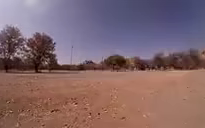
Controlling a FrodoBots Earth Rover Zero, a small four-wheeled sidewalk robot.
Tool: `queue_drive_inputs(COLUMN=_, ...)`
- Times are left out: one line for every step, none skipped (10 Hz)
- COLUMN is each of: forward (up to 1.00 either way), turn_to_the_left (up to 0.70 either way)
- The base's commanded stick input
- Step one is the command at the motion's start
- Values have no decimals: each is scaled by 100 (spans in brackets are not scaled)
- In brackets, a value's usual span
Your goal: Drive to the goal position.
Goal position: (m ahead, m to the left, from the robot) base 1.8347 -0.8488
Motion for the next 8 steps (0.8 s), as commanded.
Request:
queue_drive_inputs(forward=50, turn_to_the_left=-41)
queue_drive_inputs(forward=50, turn_to_the_left=-49)
queue_drive_inputs(forward=50, turn_to_the_left=-50)
queue_drive_inputs(forward=50, turn_to_the_left=-50)
queue_drive_inputs(forward=50, turn_to_the_left=-50)
queue_drive_inputs(forward=50, turn_to_the_left=-50)
queue_drive_inputs(forward=50, turn_to_the_left=-50)
queue_drive_inputs(forward=50, turn_to_the_left=-36)
